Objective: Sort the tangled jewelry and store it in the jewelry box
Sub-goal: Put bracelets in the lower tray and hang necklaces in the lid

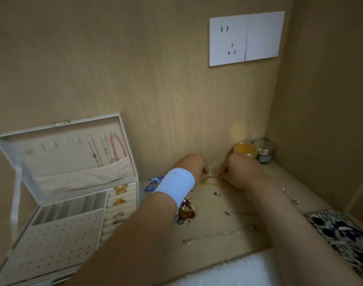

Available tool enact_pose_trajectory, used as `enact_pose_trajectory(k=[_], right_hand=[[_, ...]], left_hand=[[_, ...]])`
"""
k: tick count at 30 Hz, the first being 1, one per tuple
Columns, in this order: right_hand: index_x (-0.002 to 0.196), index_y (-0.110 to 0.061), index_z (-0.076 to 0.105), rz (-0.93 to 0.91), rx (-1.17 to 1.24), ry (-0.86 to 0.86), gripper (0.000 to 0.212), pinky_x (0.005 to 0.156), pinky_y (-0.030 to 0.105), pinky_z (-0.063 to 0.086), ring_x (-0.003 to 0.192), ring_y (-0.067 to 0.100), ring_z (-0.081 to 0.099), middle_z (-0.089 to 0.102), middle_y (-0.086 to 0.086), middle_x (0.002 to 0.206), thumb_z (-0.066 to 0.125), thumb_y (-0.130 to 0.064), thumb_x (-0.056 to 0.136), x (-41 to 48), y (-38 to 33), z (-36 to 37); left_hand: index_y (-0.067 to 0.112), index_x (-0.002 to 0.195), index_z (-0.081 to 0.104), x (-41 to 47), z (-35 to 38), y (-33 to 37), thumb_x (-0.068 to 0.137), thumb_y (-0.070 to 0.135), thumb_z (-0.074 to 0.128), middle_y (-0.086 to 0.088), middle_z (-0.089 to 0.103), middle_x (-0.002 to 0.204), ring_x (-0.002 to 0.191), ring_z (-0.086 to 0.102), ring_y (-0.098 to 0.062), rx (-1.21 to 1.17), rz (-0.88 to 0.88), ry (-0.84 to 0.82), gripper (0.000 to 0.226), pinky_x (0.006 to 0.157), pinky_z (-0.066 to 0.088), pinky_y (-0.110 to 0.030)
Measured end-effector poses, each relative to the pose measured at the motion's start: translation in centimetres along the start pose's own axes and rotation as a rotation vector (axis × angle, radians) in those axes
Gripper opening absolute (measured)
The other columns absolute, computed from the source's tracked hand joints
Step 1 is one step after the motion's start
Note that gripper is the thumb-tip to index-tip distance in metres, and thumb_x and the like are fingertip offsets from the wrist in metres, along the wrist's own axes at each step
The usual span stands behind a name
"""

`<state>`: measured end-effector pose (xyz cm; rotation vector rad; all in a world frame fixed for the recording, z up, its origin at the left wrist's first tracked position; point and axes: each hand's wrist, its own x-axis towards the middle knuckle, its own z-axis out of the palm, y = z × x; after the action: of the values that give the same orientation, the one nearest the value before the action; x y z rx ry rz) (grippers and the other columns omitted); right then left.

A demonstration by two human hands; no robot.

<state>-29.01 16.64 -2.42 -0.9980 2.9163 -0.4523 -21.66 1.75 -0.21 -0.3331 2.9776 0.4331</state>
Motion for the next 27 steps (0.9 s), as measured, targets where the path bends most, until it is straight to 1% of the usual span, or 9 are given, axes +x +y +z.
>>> enact_pose_trajectory(k=[4,6,8,11,14,18,22,25,27], right_hand=[[0.101,-0.017,0.071,-0.026,-0.145,-0.028,0.019,0.069,0.031,0.045,0.098,0.028,0.065,0.070,0.005,0.106,0.054,-0.024,0.094,0.0,-0.3,0.6],[0.105,-0.015,0.069,-0.028,-0.149,-0.055,0.022,0.071,0.032,0.046,0.099,0.028,0.065,0.069,0.006,0.108,0.050,-0.022,0.097,-0.1,-0.3,0.4],[0.108,-0.014,0.068,-0.037,-0.102,-0.062,0.024,0.077,0.035,0.052,0.100,0.027,0.065,0.069,0.007,0.109,0.048,-0.023,0.099,-0.1,-0.3,0.1],[0.102,-0.016,0.065,-0.039,0.071,-0.047,0.021,0.080,0.035,0.050,0.099,0.026,0.063,0.067,0.006,0.103,0.047,-0.027,0.101,0.2,-0.1,-0.3],[0.091,-0.017,0.057,-0.018,0.420,-0.019,0.020,0.078,0.034,0.048,0.089,0.023,0.062,0.068,0.004,0.092,0.044,-0.025,0.104,0.0,-0.5,-1.0],[0.087,-0.016,0.050,-0.028,0.746,0.055,0.021,0.063,0.032,0.047,0.060,0.017,0.054,0.058,0.003,0.071,0.042,-0.018,0.106,-0.9,-2.1,-3.0],[0.090,-0.016,0.053,-0.127,0.860,0.071,0.017,0.055,0.030,0.041,0.046,0.007,0.041,0.047,-0.005,0.065,0.046,-0.019,0.105,-1.8,-4.7,-5.1],[0.097,-0.012,0.059,-0.203,0.924,0.051,0.011,0.050,0.026,0.035,0.046,0.006,0.038,0.049,-0.004,0.061,0.052,-0.016,0.103,-2.9,-7.2,-6.1],[0.102,-0.009,0.066,-0.257,0.929,0.041,0.010,0.048,0.022,0.035,0.047,0.005,0.040,0.052,-0.006,0.059,0.058,-0.015,0.100,-3.5,-9.3,-6.6]], left_hand=[[0.011,0.100,0.075,0.7,0.9,-0.3,0.094,0.020,0.059,-0.006,0.071,0.108,0.097,0.066,-0.024,0.078,0.033,0.057,0.018,0.087,0.052,-0.032],[0.010,0.097,0.071,0.7,1.1,-0.2,0.096,0.020,0.053,-0.007,0.069,0.103,0.089,0.064,-0.023,0.169,0.043,0.082,0.021,0.075,0.050,-0.030],[0.008,0.096,0.069,0.6,1.1,-0.2,0.098,0.019,0.050,-0.008,0.068,0.103,0.085,0.061,-0.022,0.147,0.044,0.080,0.022,0.072,0.049,-0.030],[0.010,0.095,0.064,0.0,0.4,-0.4,0.099,0.024,0.046,-0.008,0.069,0.099,0.089,0.064,-0.026,-0.056,0.035,0.157,0.023,0.082,0.054,-0.038],[0.017,0.092,0.063,-0.9,-1.0,-0.7,0.098,0.027,0.047,0.000,0.071,0.094,0.088,0.066,-0.021,-0.314,0.032,0.246,0.019,0.084,0.053,-0.037],[0.022,0.086,0.063,-2.6,-3.5,-1.2,0.097,0.024,0.053,0.007,0.069,0.085,0.072,0.061,-0.009,-0.537,0.092,0.331,0.015,0.074,0.048,-0.028],[0.028,0.081,0.060,-4.7,-5.8,-2.8,0.095,0.022,0.055,0.006,0.063,0.078,0.063,0.053,-0.007,-0.570,0.110,0.415,0.015,0.067,0.044,-0.026],[0.027,0.080,0.062,-7.4,-7.7,-4.3,0.094,0.019,0.058,0.005,0.059,0.072,0.064,0.055,-0.011,-0.628,0.128,0.501,0.017,0.070,0.050,-0.033],[0.025,0.082,0.064,-9.6,-9.2,-5.5,0.095,0.021,0.059,0.006,0.060,0.072,0.064,0.056,-0.011,-0.650,0.136,0.560,0.014,0.065,0.051,-0.031]])
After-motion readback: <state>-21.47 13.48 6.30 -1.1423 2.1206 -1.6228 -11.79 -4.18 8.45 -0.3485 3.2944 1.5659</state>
